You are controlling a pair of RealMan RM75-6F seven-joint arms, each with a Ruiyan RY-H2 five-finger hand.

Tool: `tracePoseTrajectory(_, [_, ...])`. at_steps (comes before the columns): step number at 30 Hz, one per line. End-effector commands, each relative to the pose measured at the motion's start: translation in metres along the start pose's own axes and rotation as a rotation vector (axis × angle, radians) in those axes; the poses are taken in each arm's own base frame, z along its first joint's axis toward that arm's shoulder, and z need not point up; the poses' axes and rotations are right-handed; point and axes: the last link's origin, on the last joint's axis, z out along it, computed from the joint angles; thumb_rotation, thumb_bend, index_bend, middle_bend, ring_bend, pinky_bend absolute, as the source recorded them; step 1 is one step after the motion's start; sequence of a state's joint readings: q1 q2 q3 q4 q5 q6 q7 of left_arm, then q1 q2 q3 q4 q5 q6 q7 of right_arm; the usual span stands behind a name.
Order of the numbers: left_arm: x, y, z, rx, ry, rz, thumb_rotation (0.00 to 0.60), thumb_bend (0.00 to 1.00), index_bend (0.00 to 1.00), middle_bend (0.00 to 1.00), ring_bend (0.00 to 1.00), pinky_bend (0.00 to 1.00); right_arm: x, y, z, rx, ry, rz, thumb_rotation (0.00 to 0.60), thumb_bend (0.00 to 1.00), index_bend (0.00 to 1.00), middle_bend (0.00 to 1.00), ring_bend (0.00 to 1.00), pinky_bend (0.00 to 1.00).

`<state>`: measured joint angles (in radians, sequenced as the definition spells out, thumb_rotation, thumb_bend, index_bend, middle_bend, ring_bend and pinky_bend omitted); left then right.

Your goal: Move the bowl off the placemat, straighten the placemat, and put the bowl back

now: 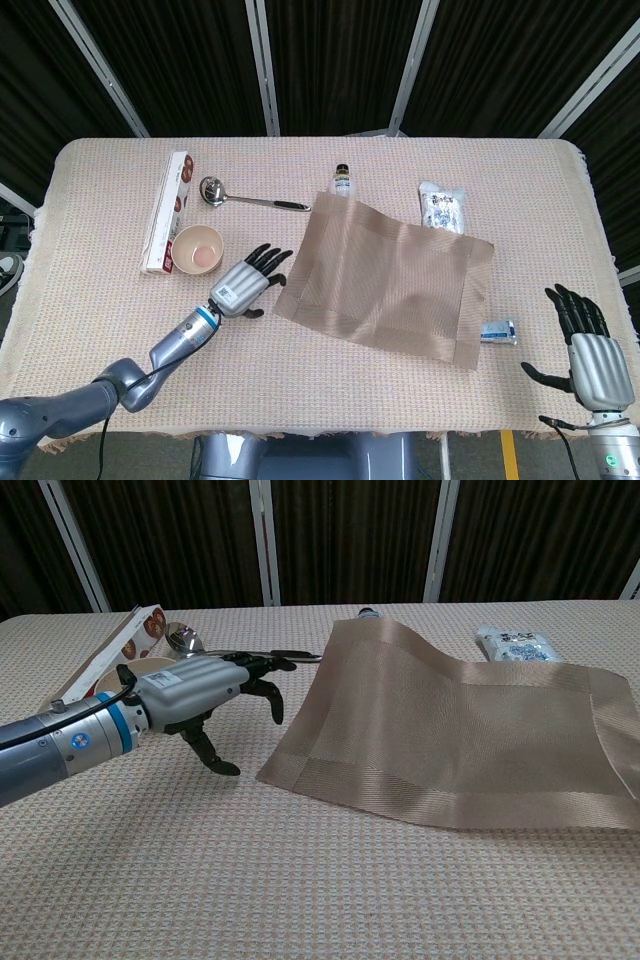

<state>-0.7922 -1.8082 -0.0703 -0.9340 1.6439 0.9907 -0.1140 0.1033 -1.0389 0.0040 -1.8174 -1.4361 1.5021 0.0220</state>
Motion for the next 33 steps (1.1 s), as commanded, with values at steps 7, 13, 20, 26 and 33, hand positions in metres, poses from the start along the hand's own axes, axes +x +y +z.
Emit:
tracePoseTrajectory(7, [-0.007,0.005,0.009,-0.007,-0.001,0.021,0.600,0.08,0.36,0.00,0.00,0.00,0.001,0.002,0.001,-0.008,0.003,0.004,0.600,0.00,0.00,0.00,0.00,0.00])
tracePoseTrajectory(13, [-0.011,0.004,0.013,-0.002,-0.016,0.031,0.600,0.09,0.36,0.00,0.00,0.00,0.001,0.003,0.001,-0.012,0.000,0.008,0.600,0.00,0.00,0.00,0.00,0.00])
tracePoseTrajectory(20, [-0.017,0.006,0.017,0.001,-0.025,0.032,0.600,0.10,0.36,0.00,0.00,0.00,0.001,0.004,0.002,-0.017,0.002,0.006,0.600,0.00,0.00,0.00,0.00,0.00])
tracePoseTrajectory(26, [-0.019,0.010,0.022,-0.004,-0.029,0.033,0.600,0.21,0.36,0.00,0.00,0.00,0.001,0.004,0.002,-0.016,0.005,0.005,0.600,0.00,0.00,0.00,0.00,0.00])
tracePoseTrajectory(33, [-0.017,0.012,0.023,-0.012,-0.023,0.040,0.600,0.21,0.36,0.00,0.00,0.00,0.001,0.004,0.001,-0.014,0.007,0.005,0.600,0.00,0.00,0.00,0.00,0.00])
